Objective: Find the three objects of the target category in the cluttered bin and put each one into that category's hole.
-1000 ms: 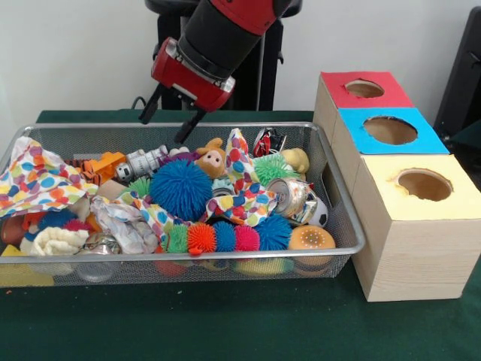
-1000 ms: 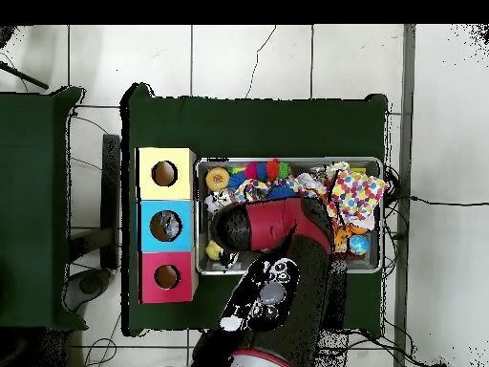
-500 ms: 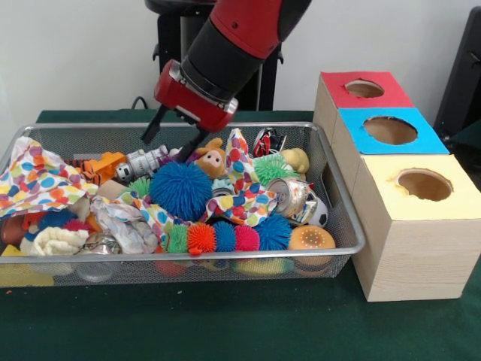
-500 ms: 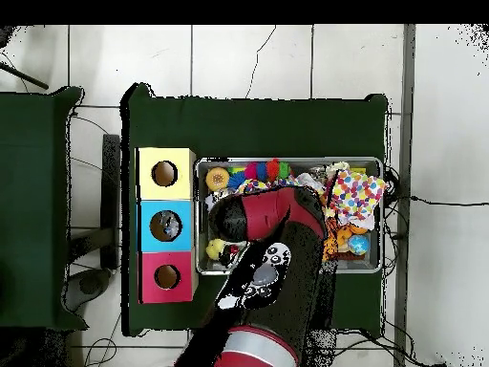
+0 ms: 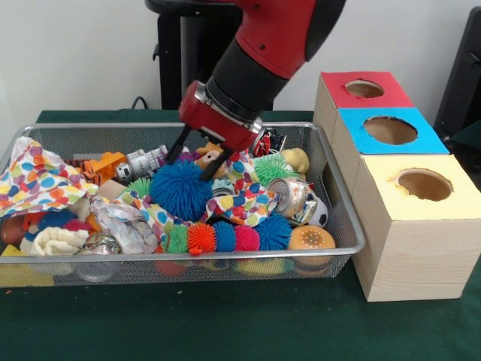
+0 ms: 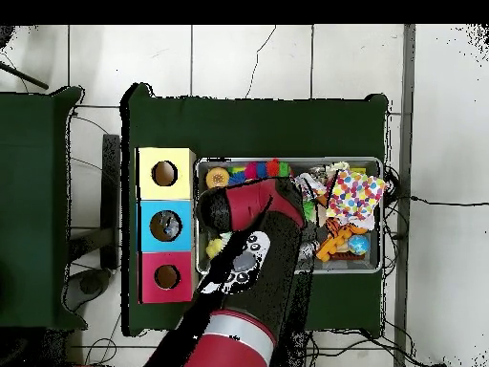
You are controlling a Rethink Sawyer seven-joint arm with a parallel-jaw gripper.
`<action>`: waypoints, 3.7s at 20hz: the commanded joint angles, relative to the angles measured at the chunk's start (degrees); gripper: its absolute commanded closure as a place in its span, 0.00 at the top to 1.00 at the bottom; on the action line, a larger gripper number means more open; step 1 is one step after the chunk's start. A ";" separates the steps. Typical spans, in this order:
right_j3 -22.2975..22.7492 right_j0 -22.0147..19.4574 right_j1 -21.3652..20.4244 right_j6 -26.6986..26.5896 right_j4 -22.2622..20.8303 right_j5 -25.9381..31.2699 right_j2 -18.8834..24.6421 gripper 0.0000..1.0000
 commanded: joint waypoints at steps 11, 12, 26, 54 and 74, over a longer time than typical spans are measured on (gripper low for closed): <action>-3.64 3.57 5.40 16.72 10.82 4.69 -0.56 1.00; -3.24 3.72 5.38 16.96 11.21 4.01 -0.90 1.00; -1.92 5.11 7.29 17.10 15.87 0.01 -3.43 1.00; -0.69 4.96 13.12 17.01 23.33 -12.56 -3.81 1.00; 4.30 2.15 15.03 14.90 23.69 -29.56 -1.05 0.00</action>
